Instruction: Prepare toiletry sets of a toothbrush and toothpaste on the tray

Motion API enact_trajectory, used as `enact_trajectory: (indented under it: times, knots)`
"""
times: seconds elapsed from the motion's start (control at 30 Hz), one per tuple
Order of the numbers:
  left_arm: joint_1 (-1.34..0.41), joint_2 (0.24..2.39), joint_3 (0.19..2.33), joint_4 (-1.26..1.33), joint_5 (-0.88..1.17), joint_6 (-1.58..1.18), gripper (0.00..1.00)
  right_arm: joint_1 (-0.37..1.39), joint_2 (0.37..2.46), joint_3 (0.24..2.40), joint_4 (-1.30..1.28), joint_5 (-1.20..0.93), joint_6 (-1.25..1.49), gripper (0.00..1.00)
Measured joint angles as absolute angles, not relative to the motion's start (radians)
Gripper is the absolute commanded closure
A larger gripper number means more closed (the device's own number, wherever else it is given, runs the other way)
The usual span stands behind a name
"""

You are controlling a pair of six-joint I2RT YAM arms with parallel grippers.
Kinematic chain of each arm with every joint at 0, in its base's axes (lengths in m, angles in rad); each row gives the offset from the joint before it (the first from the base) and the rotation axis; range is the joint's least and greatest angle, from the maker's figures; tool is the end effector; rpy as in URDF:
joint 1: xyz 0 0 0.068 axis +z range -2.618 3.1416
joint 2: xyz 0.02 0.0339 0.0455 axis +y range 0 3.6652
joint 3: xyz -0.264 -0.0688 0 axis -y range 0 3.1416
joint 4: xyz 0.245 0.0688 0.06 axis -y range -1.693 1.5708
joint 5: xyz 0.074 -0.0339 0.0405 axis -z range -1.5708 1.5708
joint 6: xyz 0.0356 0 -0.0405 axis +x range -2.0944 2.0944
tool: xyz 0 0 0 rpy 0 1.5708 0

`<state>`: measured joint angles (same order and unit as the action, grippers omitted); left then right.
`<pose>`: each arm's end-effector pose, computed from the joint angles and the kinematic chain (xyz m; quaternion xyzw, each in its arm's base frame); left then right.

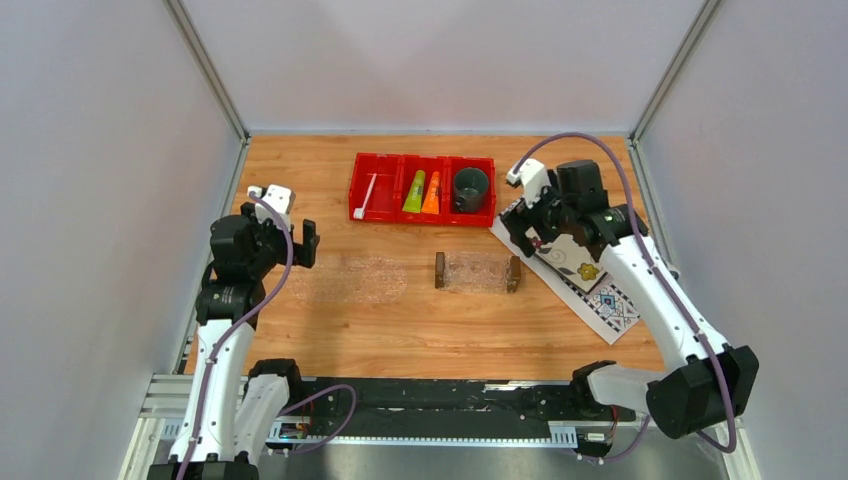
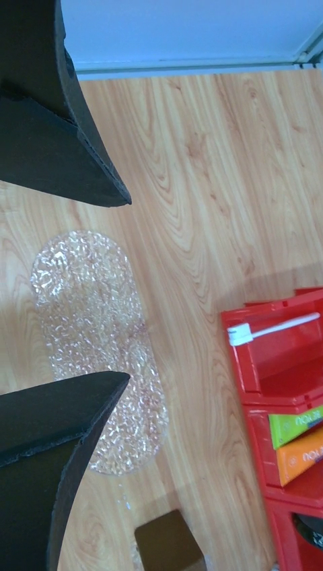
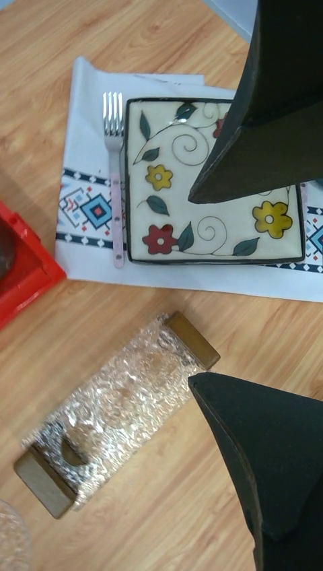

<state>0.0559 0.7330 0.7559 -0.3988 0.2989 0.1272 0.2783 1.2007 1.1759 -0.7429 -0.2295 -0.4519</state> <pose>0.1682 -0.0011 0.3161 0.1128 0.8141 -0.0717 0.5652 0.2373 0.0762 0.3381 -0.3683 0.8382 0.0713 0.3959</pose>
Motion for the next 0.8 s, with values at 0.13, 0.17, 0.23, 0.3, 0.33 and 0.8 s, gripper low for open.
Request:
enact_trajectory:
  times: [0.13, 0.17, 0.23, 0.3, 0.33, 0.8]
  knots:
    - [0.056, 0.733, 0.756, -0.455, 0.27, 0.168, 0.01, 0.388, 1.256, 1.191, -0.81, -0.199, -0.532, 0.0]
    - [0.056, 0.733, 0.756, -0.467, 0.262, 0.179, 0.01, 0.422, 1.274, 1.192, -0.827, -0.191, -0.552, 0.0]
    - [0.056, 0.733, 0.756, -0.492, 0.249, 0.199, 0.01, 0.47, 1.304, 1.192, -0.847, -0.18, -0.583, 0.0]
    - [0.056, 0.733, 0.756, -0.511, 0.24, 0.216, 0.01, 0.513, 1.339, 1.193, -0.866, -0.171, -0.61, 0.0]
    - [0.056, 0.732, 0.756, -0.517, 0.235, 0.223, 0.01, 0.536, 1.362, 1.195, -0.878, -0.167, -0.627, 0.0]
    - [0.056, 0.714, 0.755, -0.558, 0.244, 0.268, 0.02, 0.65, 1.631, 1.277, -0.921, -0.096, -0.726, 0.0]
